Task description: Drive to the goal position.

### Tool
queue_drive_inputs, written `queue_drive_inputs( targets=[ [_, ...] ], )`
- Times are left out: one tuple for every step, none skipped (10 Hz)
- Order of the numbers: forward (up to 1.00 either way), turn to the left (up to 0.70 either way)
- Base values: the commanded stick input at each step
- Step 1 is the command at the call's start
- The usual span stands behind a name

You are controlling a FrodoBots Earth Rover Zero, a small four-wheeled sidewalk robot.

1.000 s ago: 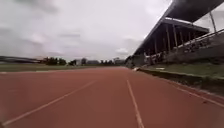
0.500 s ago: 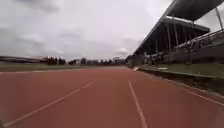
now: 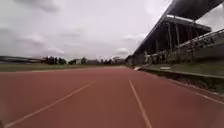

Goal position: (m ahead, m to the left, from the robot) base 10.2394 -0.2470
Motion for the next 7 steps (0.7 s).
queue_drive_inputs(
  targets=[
    [0.70,0.00],
    [0.70,-0.03],
    [0.70,0.00],
    [0.70,0.00],
    [0.70,0.00],
    [0.70,0.00],
    [0.70,0.00]
  ],
)
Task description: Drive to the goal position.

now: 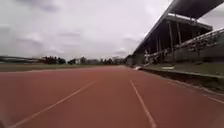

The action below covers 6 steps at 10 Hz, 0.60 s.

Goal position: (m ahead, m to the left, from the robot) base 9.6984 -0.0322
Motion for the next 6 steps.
queue_drive_inputs(
  targets=[
    [0.70,-0.02],
    [0.70,-0.04],
    [0.70,-0.05],
    [0.70,-0.03],
    [0.70,-0.02],
    [0.70,-0.01]
  ],
)
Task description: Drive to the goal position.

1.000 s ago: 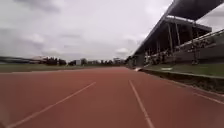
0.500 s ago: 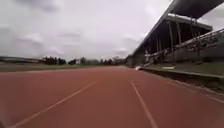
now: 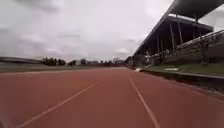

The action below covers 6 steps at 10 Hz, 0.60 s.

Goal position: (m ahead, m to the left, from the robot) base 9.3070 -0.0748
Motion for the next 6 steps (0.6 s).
queue_drive_inputs(
  targets=[
    [0.70,-0.01],
    [0.70,-0.01],
    [0.70,-0.06],
    [0.70,-0.08],
    [0.70,-0.09],
    [0.70,-0.05]
  ],
)
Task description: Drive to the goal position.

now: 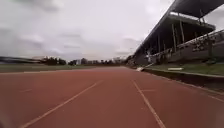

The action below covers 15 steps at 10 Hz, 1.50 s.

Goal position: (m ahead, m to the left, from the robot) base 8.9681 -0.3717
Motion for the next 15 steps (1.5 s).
queue_drive_inputs(
  targets=[
    [0.70,-0.06],
    [0.70,-0.10],
    [0.70,-0.06],
    [0.70,-0.05],
    [0.70,-0.07],
    [0.70,-0.09],
    [0.70,-0.10],
    [0.70,-0.10],
    [0.70,-0.10],
    [0.70,-0.10],
    [0.70,-0.10],
    [0.70,-0.10],
    [0.70,-0.10],
    [0.70,-0.10],
    [0.70,-0.10]
  ],
)
